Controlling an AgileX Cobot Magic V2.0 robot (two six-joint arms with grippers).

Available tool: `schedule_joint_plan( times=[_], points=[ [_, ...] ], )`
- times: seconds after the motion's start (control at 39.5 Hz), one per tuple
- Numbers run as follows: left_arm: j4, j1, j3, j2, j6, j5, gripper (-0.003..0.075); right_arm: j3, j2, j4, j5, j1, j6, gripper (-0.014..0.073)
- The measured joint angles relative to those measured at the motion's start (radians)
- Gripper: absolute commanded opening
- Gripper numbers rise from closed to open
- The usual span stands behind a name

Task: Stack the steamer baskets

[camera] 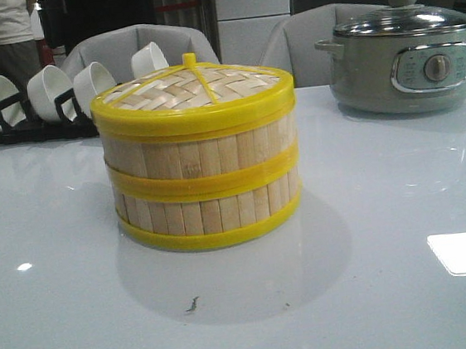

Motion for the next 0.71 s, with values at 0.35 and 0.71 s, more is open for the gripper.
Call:
schedule_joint_plan(
  times=[0.35,0.71],
  points=[
    [0.015,0.000,0.000,0.000,0.005,-0.002,0.0094,0.000,0.000,0.000,0.000,0.000,0.000,0.0056],
    [0.019,0.000,0.000,0.000,0.007,-0.002,0.0094,0.000,0.000,0.000,0.000,0.000,0.000,0.0056]
  ],
)
